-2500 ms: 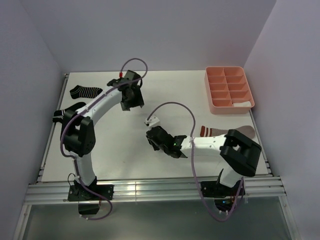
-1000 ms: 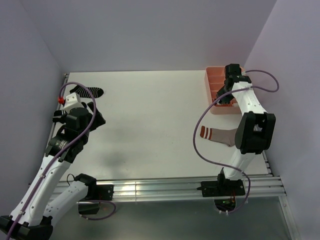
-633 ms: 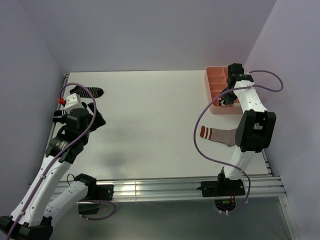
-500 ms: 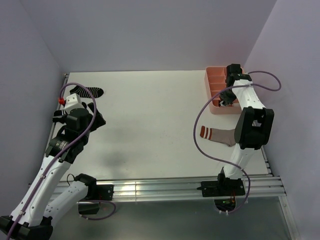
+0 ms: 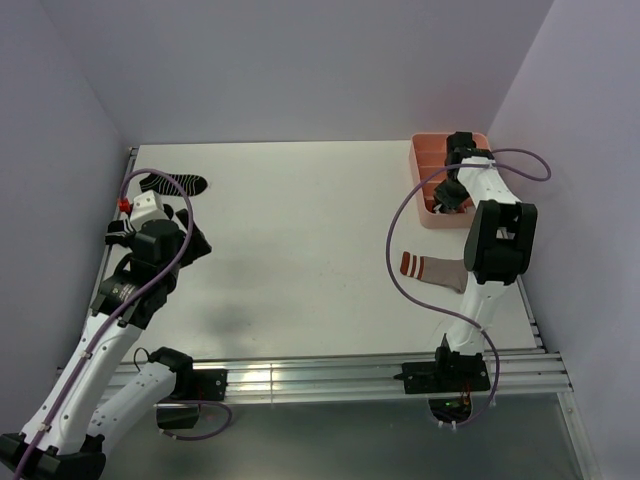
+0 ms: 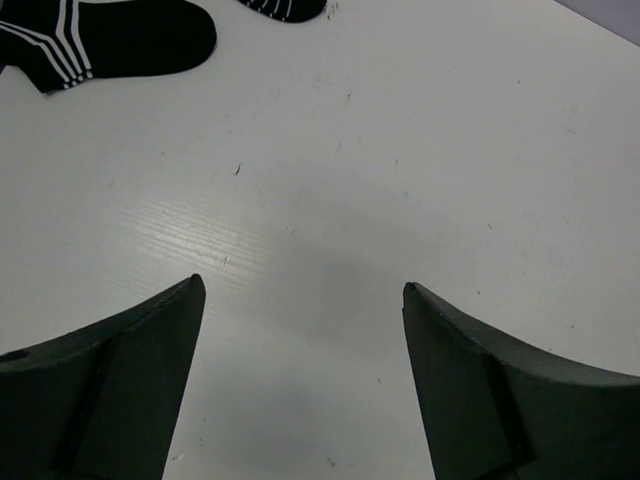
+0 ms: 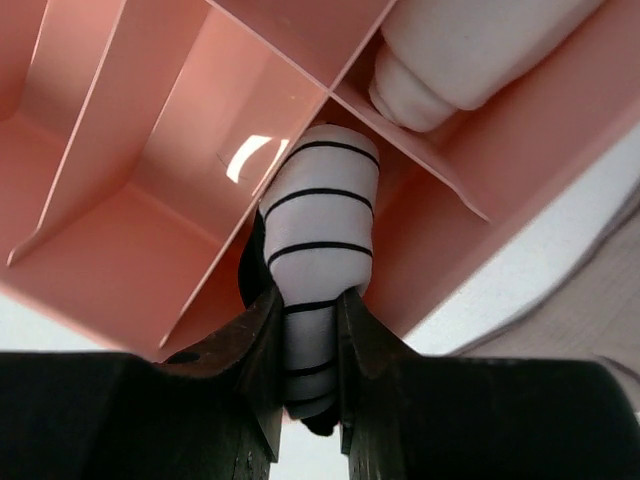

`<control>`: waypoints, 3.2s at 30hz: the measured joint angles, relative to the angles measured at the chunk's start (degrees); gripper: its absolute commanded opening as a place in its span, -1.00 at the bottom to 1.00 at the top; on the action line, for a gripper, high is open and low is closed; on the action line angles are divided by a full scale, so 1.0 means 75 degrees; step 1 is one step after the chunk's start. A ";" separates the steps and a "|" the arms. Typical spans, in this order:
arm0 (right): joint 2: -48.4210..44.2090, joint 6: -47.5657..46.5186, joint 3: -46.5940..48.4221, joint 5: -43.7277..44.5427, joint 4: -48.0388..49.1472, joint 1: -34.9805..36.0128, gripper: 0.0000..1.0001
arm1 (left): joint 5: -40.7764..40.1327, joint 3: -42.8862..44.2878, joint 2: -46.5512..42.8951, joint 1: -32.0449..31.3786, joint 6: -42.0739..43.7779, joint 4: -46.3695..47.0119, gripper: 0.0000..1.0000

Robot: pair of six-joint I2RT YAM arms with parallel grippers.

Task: Roll the socks
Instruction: Place the sock in the storage box, then move the sock to the center of the board.

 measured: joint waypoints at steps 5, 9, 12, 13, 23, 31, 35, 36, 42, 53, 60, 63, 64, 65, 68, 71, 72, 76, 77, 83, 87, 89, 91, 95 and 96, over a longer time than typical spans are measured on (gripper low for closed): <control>0.0146 0.0204 -0.0006 -0.0181 0.0085 0.0000 -0.86 | 0.0000 0.0000 -0.0003 0.0000 0.0000 -0.0015 0.70; 0.0152 0.0344 -0.0009 -0.0221 0.0085 0.0000 -0.50 | -0.0003 0.0000 -0.0003 0.0000 0.0000 -0.0017 0.70; 0.0152 0.0405 -0.0006 -0.0233 0.0099 0.0000 -0.28 | -0.0003 0.0000 -0.0003 0.0000 0.0000 -0.0017 0.70; 0.0152 0.0425 -0.0003 -0.0242 0.0111 0.0000 -0.07 | -0.0003 0.0000 -0.0003 0.0000 0.0000 -0.0017 0.70; 0.0152 0.0525 0.0058 -0.0239 0.0169 0.0000 0.15 | -0.0003 0.0000 -0.0003 0.0000 0.0000 -0.0017 0.69; 0.0052 0.0516 0.0102 -0.0239 0.0090 0.0000 0.18 | -0.0003 0.0000 -0.0003 -0.0003 0.0000 -0.0017 0.69; -0.0114 0.0472 0.0099 -0.0236 0.0017 0.0000 0.11 | 0.0006 -0.0015 -0.0003 -0.0003 -0.0003 -0.0015 0.69; -0.0187 0.0455 0.0096 -0.0236 0.0015 0.0000 0.01 | 0.0009 -0.0029 -0.0003 -0.0003 -0.0006 -0.0015 0.69; -0.0938 0.0376 -0.0224 -0.0350 0.0297 0.0000 -0.41 | 0.0134 -0.0125 0.0000 0.0000 -0.0070 -0.0012 0.69; -0.0729 0.0385 -0.1023 -0.0708 0.1154 0.0000 -0.65 | 0.0143 -0.0125 -0.0128 -0.0003 -0.0143 -0.0099 0.68; -0.0592 0.0312 -0.1472 -0.1011 0.1498 0.0000 -0.63 | 0.0175 -0.0128 -0.0184 -0.0003 -0.0184 -0.0189 0.68; -0.0600 0.0128 -0.1399 -0.1008 0.1454 0.0000 -0.44 | 0.0256 -0.0128 -0.0131 -0.0003 -0.0198 -0.0187 0.68; -0.0635 0.0052 -0.1376 -0.0997 0.1451 0.0000 -0.39 | 0.0291 -0.0128 -0.0108 -0.0003 -0.0198 -0.0184 0.68; -0.0705 -0.0038 -0.1355 -0.0976 0.1434 0.0000 -0.31 | 0.0323 -0.0128 -0.0079 -0.0003 -0.0201 -0.0184 0.68; -0.1125 -0.0262 -0.1282 -0.0909 0.1376 0.0003 -0.22 | 0.0411 -0.0128 0.0017 -0.0003 -0.0189 -0.0172 0.93; -0.1865 -0.0417 -0.1279 -0.0749 0.1370 0.0038 -0.12 | 0.0522 -0.0128 0.0079 -0.0003 -0.0236 -0.0114 0.94; -0.2232 -0.0440 -0.1373 -0.0679 0.1437 0.0061 -0.11 | 0.0536 -0.0128 0.0102 -0.0003 -0.0236 -0.0102 0.94; -0.3815 -0.0455 -0.2361 -0.0440 0.1647 0.0256 -0.01 | 0.0533 -0.0128 0.0210 -0.0003 -0.0230 0.0023 0.99; -0.4159 -0.0458 -0.2669 -0.0376 0.1687 0.0347 0.00 | 0.0533 -0.0128 0.0230 -0.0003 -0.0221 0.0052 0.99; -0.5065 -0.0452 -0.4750 -0.0268 0.1950 0.1023 -0.10 | 0.0469 -0.0128 0.0443 -0.0003 -0.0160 0.0204 0.99; -0.4980 -0.0455 -0.5799 -0.0358 0.2034 0.1271 -0.16 | 0.0472 -0.0175 0.0493 -0.0003 -0.0157 0.0268 0.99; -0.4785 -0.0458 -0.5989 -0.0358 0.2057 0.1367 -0.19 | 0.0481 -0.0230 0.0493 -0.0003 -0.0160 0.0306 0.99; -0.4450 -0.0463 -0.5986 -0.0353 0.2192 0.1515 -0.19 | 0.0498 -0.0277 0.0495 -0.0003 -0.0163 0.0318 0.99; -0.3392 -0.0463 -0.5776 -0.0347 0.2331 0.2197 -0.21 | 0.0539 -0.0361 0.0498 -0.0003 -0.0172 0.0335 0.99; -0.3159 -0.0458 -0.5694 -0.0358 0.2355 0.2398 -0.21 | 0.0539 -0.0370 0.0498 0.0000 -0.0172 0.0335 0.99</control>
